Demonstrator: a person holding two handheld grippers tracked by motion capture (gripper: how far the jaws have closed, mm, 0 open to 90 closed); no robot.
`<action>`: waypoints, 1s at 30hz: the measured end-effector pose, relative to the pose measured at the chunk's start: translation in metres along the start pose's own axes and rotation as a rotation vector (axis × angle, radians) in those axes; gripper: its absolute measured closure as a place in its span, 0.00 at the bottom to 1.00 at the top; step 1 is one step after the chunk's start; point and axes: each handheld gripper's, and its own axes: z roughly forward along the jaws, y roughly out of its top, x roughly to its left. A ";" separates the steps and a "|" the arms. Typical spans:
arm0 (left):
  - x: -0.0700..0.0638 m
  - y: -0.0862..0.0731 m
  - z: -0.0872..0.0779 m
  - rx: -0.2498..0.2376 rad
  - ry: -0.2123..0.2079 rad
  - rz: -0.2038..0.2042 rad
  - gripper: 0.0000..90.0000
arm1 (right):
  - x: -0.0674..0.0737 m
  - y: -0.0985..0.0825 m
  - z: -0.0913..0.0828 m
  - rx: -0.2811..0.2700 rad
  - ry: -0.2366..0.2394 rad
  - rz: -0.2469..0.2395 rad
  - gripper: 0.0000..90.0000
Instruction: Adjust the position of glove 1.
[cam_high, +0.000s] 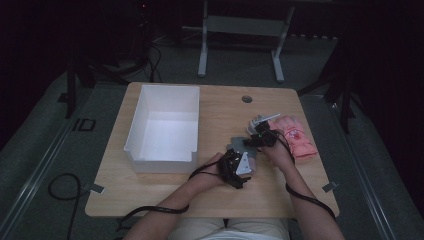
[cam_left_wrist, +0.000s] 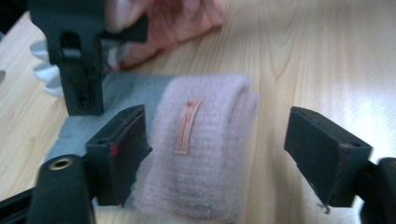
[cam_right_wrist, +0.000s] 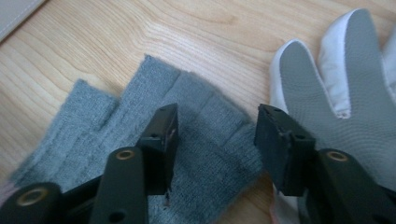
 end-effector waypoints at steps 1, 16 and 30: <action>-0.001 -0.003 0.005 0.032 0.006 0.019 0.26 | 0.001 0.001 0.000 0.009 -0.003 -0.002 0.51; 0.002 -0.005 -0.002 0.065 0.038 -0.007 0.76 | 0.006 0.008 0.007 0.070 -0.007 -0.047 0.40; 0.002 -0.003 -0.003 0.099 0.022 -0.035 0.78 | 0.011 0.007 0.009 0.091 0.117 0.067 0.72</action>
